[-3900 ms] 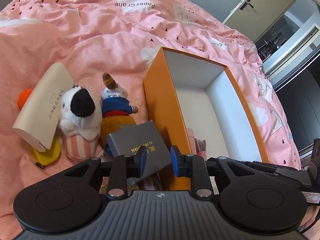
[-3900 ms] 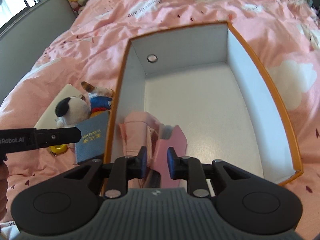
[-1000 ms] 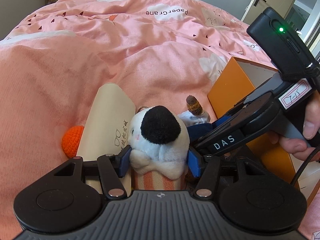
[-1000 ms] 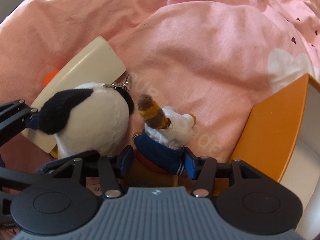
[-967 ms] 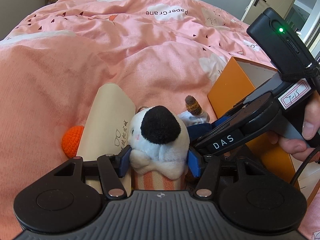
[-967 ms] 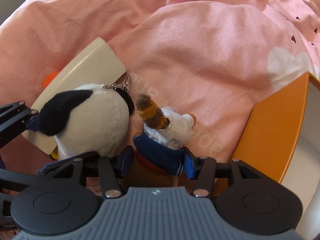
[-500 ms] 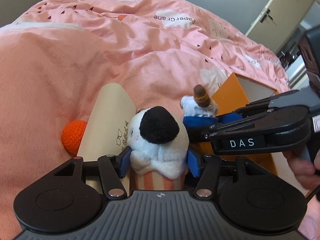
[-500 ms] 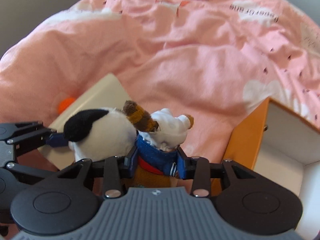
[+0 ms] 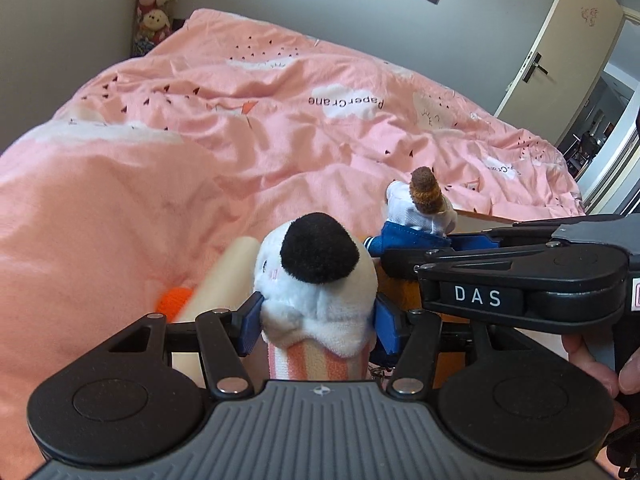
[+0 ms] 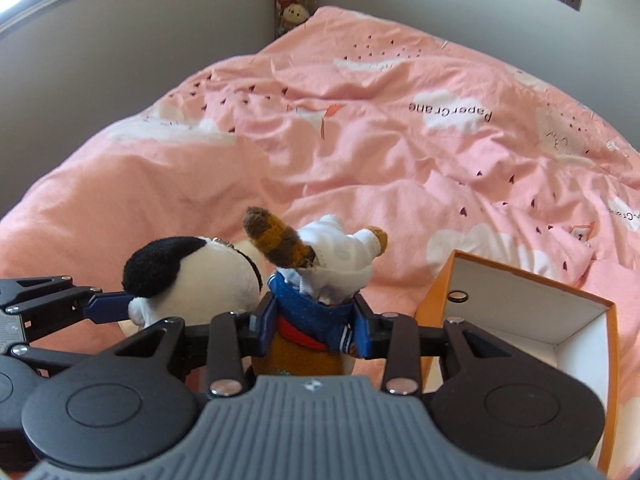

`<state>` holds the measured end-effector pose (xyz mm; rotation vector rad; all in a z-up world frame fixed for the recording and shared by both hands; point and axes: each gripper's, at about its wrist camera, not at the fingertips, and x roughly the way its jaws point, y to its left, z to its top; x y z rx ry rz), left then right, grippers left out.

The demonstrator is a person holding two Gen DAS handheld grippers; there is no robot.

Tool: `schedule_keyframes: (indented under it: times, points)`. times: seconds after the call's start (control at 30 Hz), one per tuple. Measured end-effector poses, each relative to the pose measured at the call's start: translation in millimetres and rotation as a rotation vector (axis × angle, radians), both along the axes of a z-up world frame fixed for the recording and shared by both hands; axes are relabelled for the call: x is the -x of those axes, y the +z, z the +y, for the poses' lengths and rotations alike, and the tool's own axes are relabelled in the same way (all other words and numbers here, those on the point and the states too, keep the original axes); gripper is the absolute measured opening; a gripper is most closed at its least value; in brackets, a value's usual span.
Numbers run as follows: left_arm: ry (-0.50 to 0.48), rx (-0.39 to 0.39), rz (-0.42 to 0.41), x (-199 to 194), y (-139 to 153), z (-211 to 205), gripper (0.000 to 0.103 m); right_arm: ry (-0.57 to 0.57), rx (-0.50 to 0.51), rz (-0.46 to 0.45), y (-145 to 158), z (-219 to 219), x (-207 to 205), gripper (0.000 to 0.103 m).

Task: Organize objects
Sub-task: 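Lift and carry both plush toys over the orange box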

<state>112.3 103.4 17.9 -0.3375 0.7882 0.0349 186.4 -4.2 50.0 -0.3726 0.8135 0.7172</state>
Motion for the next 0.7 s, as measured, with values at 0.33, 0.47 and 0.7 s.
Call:
schedule_keyframes:
  times: [0.33, 0.47, 0.7]
  points:
    - [-0.022, 0.045, -0.061, 30, 33, -20, 0.065, -0.052, -0.063, -0.031, 38, -63, 28, 0.040]
    - [-0.058, 0.049, -0.084, 38, 44, -36, 0.065, -0.077, -0.092, -0.020, 50, -93, 36, 0.040]
    - [-0.150, 0.080, -0.094, 41, 53, -71, 0.065, -0.128, -0.091, -0.014, 63, -142, 47, 0.040]
